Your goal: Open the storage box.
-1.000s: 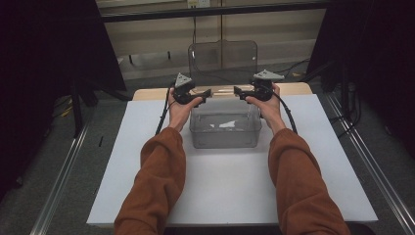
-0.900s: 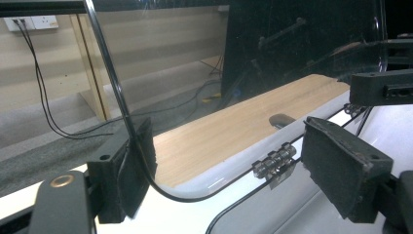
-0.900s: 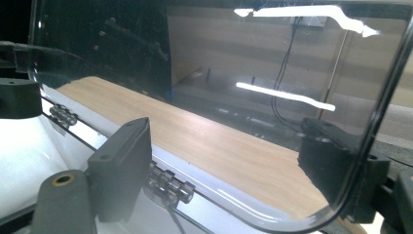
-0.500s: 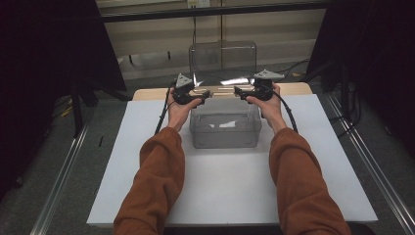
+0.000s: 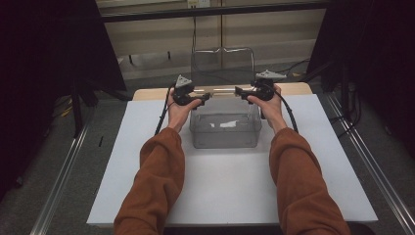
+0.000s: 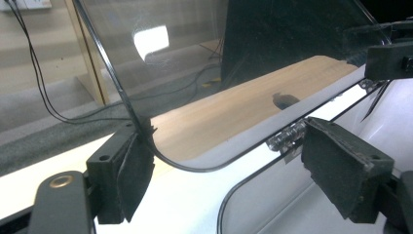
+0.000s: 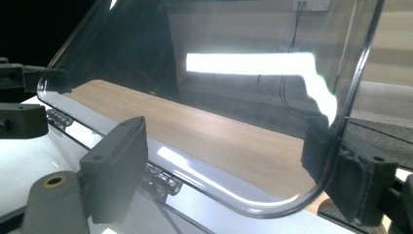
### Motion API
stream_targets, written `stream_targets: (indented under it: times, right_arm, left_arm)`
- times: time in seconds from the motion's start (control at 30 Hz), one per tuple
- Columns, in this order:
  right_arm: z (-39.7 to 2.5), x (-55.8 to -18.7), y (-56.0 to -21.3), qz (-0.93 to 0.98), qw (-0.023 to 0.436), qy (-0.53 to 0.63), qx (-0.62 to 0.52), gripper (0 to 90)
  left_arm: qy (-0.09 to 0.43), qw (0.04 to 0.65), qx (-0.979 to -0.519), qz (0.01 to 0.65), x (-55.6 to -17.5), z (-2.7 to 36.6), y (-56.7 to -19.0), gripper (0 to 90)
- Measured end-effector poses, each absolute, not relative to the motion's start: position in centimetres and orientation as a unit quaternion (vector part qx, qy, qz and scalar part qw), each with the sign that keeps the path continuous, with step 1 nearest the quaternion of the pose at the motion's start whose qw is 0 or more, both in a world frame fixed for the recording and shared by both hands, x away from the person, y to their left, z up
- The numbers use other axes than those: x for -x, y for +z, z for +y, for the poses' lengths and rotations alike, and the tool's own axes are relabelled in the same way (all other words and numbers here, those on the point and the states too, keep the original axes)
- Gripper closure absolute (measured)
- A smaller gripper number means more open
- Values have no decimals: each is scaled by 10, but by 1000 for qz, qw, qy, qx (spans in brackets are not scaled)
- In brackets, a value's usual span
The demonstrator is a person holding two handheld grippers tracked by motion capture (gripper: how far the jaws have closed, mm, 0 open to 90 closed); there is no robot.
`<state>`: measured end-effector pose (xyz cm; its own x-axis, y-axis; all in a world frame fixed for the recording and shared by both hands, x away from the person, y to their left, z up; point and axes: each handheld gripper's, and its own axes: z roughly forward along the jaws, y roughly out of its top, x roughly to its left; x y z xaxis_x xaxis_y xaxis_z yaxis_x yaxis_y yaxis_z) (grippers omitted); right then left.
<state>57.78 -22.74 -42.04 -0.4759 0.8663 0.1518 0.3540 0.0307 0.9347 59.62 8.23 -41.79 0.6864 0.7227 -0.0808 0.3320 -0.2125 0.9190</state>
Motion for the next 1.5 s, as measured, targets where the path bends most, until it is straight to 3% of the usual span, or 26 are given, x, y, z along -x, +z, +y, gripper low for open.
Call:
stream_targets:
  times: [0.97,1.3,1.4,1.5]
  right_arm:
    - [-233,-581,-429,636,178,549,-512,132]
    - [-233,-581,-431,625,184,547,-526,78]
    - [-231,-581,-429,629,201,540,-522,61]
    - [-231,-580,-430,630,198,545,-517,98]
  left_arm:
    - [161,505,-766,364,-596,77,-429,174]
    - [155,501,-769,365,-596,77,-431,185]
    - [127,497,-770,380,-598,78,-434,192]
    - [124,495,-772,379,-597,79,-435,204]
